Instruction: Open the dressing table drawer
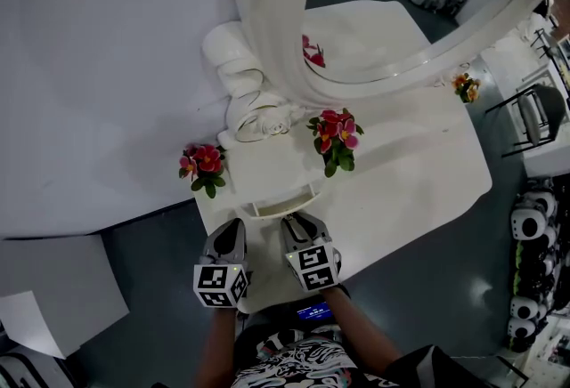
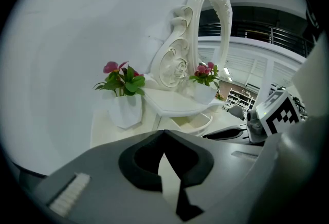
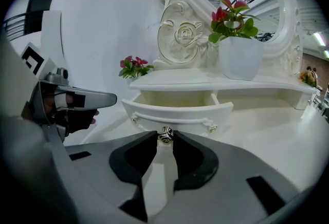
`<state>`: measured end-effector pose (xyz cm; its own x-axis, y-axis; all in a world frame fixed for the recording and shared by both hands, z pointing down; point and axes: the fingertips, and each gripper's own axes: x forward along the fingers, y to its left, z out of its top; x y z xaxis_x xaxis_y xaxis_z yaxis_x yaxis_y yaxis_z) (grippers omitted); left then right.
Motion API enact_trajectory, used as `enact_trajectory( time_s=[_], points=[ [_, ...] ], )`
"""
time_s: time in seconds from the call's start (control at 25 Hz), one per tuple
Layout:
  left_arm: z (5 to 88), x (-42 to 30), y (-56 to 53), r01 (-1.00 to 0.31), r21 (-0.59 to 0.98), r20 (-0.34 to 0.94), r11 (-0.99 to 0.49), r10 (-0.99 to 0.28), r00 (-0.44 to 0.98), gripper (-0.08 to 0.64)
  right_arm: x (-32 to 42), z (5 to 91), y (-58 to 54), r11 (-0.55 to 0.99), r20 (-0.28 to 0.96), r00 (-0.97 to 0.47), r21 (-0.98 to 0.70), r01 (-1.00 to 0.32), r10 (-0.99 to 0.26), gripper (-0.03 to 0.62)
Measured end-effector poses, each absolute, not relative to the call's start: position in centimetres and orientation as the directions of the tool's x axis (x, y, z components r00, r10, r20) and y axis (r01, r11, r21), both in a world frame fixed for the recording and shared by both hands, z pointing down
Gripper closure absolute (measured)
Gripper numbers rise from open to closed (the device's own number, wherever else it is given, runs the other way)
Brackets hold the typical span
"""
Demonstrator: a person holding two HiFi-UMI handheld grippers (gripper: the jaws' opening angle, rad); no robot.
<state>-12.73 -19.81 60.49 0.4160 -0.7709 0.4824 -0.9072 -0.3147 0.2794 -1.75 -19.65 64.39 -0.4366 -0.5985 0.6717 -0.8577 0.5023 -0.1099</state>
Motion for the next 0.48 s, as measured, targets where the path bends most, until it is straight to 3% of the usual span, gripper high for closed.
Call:
enact_trajectory(
  time_s=[0.48],
  points=[
    [58.4, -12.9, -19.3, -0.901, 0.288, 0.434, -0.323, -0.795, 0.424, 0.558, -1.1, 63.8, -18.5, 0.455, 0.668, -0.410, -0.120, -0.883, -0.621, 0.485]
  ],
)
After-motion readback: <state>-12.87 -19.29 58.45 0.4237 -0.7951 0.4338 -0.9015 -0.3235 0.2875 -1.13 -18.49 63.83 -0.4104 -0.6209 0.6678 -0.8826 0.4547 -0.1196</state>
